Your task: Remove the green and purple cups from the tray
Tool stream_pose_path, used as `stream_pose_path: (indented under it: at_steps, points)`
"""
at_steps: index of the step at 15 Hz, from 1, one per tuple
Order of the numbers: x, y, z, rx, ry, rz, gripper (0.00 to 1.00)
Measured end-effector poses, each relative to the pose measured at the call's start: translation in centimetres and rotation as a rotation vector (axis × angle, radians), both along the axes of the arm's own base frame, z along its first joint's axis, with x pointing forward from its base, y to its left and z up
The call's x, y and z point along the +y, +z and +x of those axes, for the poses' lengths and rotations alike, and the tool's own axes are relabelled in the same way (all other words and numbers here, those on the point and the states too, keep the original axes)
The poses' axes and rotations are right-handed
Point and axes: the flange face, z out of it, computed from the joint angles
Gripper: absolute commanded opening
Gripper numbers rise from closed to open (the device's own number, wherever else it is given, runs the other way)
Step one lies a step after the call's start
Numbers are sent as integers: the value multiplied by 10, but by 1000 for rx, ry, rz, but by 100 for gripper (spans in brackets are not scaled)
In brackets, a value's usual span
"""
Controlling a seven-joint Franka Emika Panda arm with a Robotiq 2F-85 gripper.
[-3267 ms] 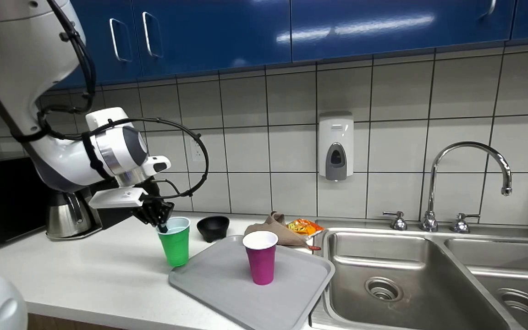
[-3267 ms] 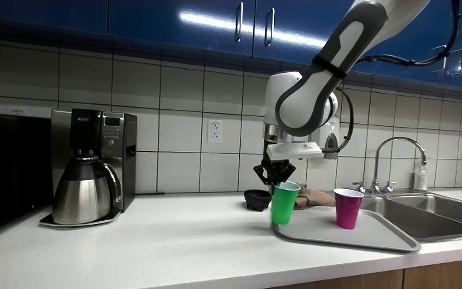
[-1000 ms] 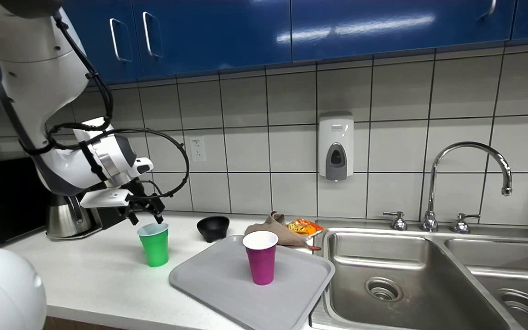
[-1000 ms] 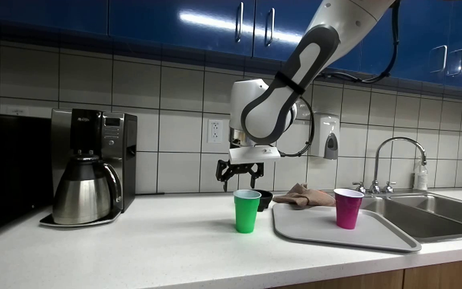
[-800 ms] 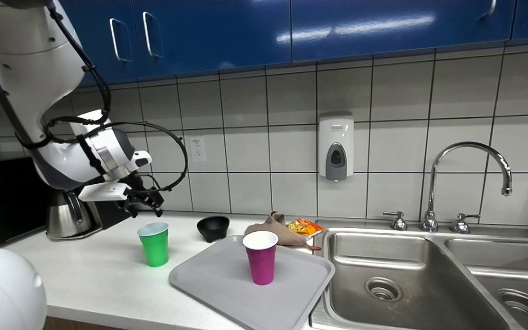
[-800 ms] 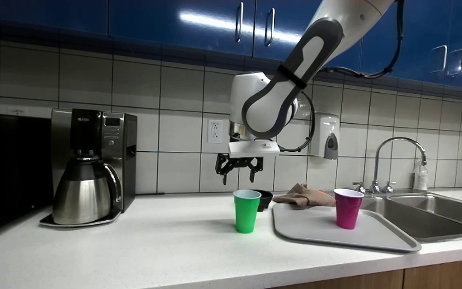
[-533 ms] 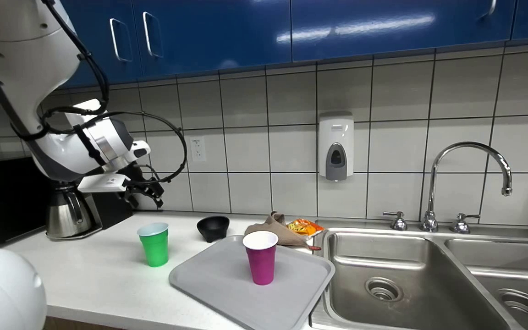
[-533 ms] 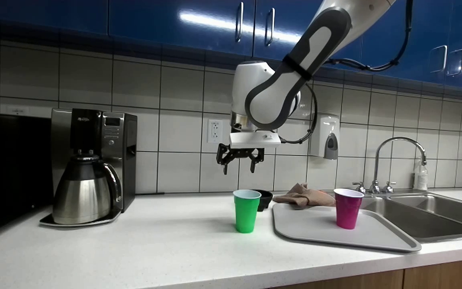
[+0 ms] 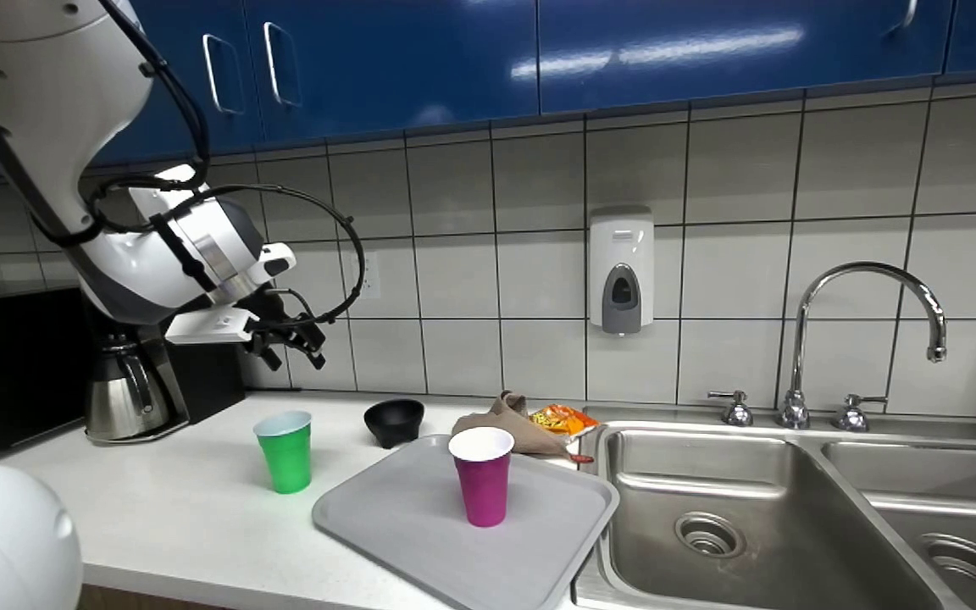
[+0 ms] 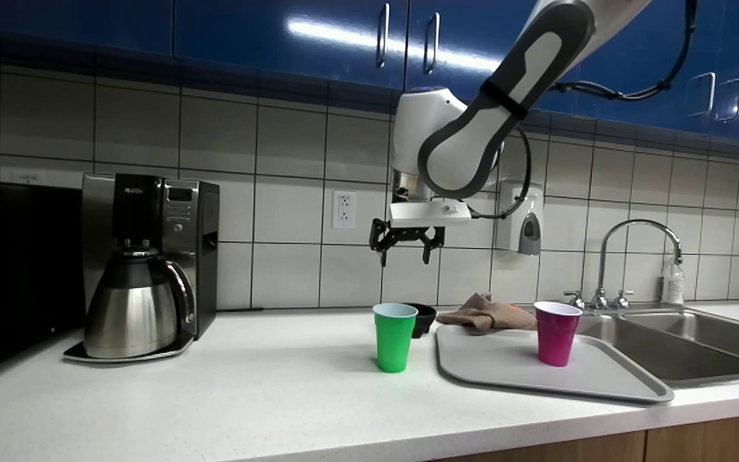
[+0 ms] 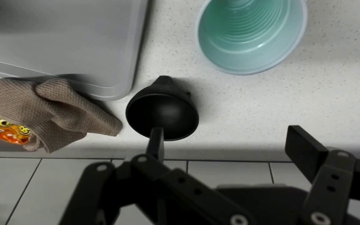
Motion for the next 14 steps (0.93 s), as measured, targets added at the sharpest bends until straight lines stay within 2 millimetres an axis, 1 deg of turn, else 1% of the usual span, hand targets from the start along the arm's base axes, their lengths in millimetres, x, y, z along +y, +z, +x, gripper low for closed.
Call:
stream_pose_path:
  at_steps: [9, 14]
  points:
    - [-84, -3, -4, 11, -118, -38, 100]
    - [-122, -1, -9, 11, -170, -51, 100]
